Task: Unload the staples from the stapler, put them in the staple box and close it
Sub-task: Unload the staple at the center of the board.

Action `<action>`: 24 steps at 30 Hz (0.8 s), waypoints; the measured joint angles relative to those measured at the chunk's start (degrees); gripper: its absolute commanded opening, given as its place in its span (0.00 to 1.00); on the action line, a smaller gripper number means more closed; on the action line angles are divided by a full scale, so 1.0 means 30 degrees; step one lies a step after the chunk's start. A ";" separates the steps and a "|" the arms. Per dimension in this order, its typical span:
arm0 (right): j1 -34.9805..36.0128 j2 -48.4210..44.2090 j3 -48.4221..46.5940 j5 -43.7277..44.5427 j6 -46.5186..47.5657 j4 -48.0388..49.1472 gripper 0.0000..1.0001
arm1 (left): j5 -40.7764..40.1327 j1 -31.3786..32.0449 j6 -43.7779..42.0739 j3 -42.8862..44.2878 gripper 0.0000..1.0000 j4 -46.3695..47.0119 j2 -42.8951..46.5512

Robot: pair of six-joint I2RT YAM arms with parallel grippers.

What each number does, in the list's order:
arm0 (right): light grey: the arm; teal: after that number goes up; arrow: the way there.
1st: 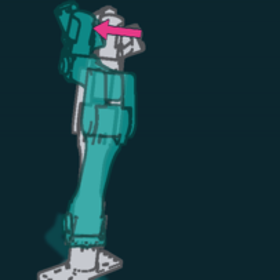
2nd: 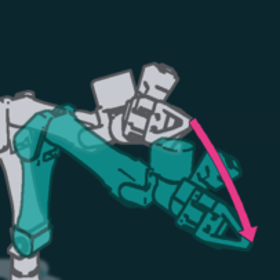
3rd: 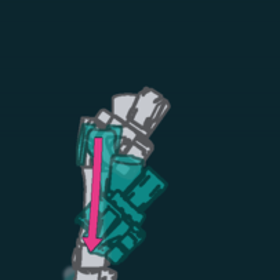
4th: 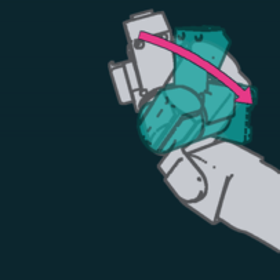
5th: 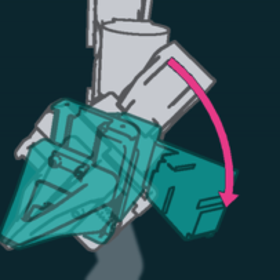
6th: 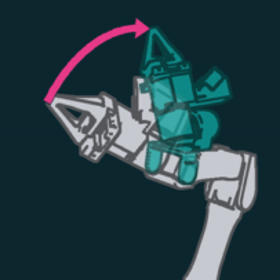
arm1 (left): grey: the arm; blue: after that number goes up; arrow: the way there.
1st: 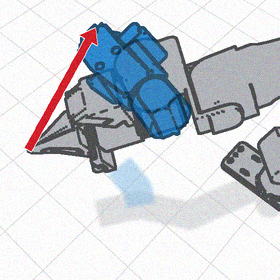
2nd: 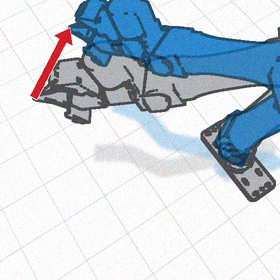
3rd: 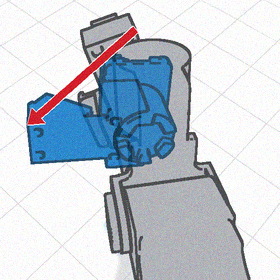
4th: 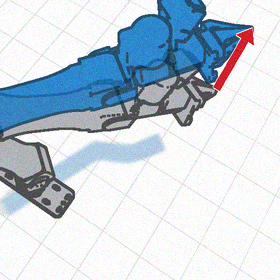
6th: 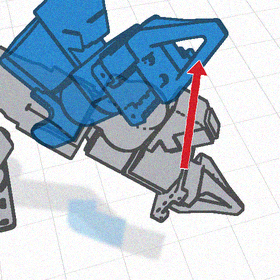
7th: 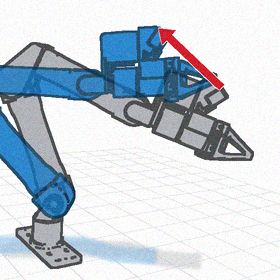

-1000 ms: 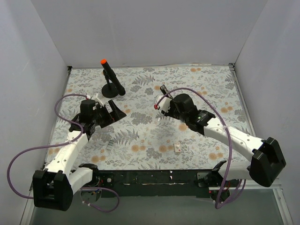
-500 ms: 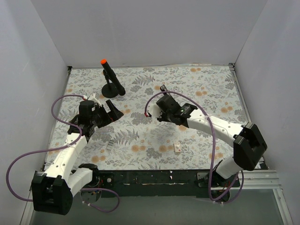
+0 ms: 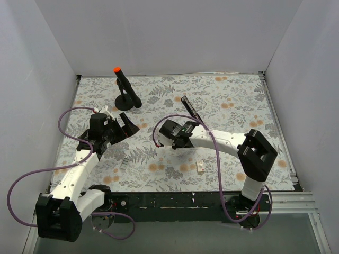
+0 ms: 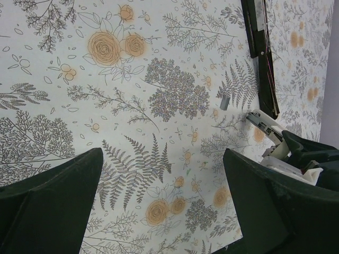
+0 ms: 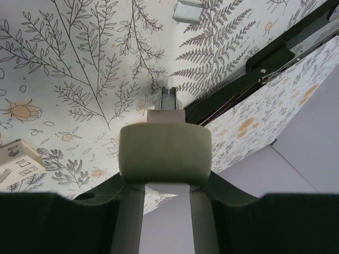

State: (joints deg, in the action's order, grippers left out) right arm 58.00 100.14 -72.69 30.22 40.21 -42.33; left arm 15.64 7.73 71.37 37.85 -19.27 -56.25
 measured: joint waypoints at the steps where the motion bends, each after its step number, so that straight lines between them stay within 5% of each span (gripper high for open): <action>1: 0.0117 0.0153 -0.0109 0.0182 -0.0029 -0.0153 0.01 | -0.0007 0.0000 0.0000 0.0000 0.98 0.0000 0.0000; 24: 0.2266 0.1996 -0.0845 0.4401 -0.0379 -0.2076 0.01 | -0.0095 0.0255 0.0306 0.0000 0.98 -0.0015 -0.0066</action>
State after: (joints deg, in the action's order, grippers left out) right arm 64.79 106.13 -75.22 43.42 39.07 -48.56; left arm 15.35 8.49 72.29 37.85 -19.31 -56.45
